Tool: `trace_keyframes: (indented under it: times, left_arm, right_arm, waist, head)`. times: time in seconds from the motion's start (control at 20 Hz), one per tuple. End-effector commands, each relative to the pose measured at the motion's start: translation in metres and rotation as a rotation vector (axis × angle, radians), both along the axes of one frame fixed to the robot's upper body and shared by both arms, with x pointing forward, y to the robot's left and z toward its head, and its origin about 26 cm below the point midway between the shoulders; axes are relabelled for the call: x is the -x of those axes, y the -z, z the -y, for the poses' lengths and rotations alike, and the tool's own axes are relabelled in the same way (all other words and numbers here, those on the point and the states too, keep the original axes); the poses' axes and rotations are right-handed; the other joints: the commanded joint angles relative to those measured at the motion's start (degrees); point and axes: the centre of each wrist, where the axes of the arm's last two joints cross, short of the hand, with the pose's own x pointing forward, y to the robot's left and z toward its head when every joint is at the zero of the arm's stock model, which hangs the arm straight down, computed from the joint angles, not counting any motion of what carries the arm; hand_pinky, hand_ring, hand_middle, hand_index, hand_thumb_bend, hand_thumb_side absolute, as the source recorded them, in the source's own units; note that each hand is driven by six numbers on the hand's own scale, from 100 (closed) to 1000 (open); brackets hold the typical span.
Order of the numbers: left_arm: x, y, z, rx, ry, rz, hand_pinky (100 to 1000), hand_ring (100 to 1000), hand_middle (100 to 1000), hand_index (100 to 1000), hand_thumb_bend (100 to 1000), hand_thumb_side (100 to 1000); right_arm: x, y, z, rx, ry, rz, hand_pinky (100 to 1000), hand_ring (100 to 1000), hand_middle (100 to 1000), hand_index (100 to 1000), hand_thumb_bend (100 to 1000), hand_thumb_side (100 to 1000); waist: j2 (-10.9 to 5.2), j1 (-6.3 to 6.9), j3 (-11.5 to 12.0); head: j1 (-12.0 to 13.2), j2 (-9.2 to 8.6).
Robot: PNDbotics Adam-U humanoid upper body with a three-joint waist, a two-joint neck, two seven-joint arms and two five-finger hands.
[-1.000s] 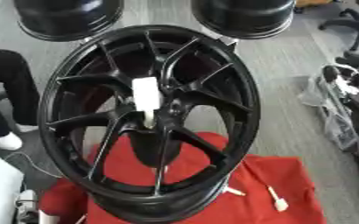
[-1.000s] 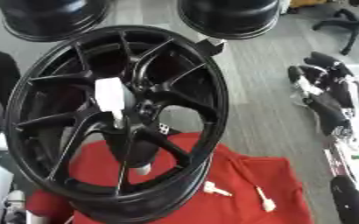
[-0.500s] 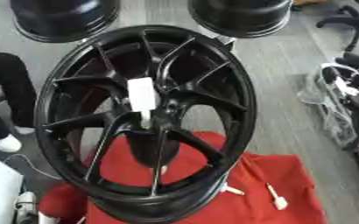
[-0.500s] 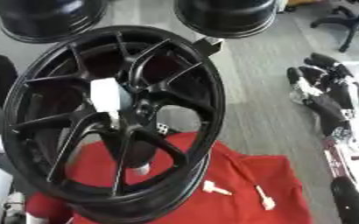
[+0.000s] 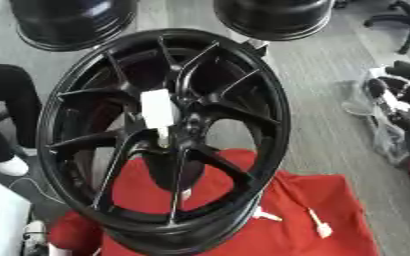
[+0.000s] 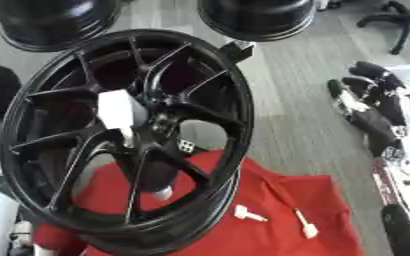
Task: Pull the pin out of the wheel hub.
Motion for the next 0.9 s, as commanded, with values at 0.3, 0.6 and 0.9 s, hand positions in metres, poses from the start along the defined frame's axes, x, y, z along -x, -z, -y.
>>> trace_keyframes:
  times: [0.3, 0.6, 0.9]
  left_arm:
    - [0.008, -0.029, 0.037, -0.352, 0.122, -0.063, 820, 856, 840, 868, 164, 822]
    - [0.021, -0.026, 0.058, -0.489, 0.188, -0.126, 816, 849, 826, 868, 208, 821]
    - [0.024, -0.012, 0.074, -0.598, 0.144, -0.163, 822, 836, 823, 864, 246, 828]
  right_arm:
    - [0.002, -0.012, 0.005, 0.055, 0.004, 0.014, 899, 737, 706, 747, 505, 182]
    - [0.002, -0.011, 0.005, 0.058, 0.002, 0.009, 899, 736, 706, 747, 505, 183]
    - [0.003, -0.011, 0.005, 0.063, 0.001, 0.003, 899, 736, 706, 747, 502, 185]
  waist:
    - [-0.71, 0.21, 0.3]
    - [-0.73, 0.46, 0.4]
    - [-0.79, 0.75, 0.3]
  head:
    - [-0.2, 0.31]
    - [-0.1, 0.31]
    - [-0.2, 0.31]
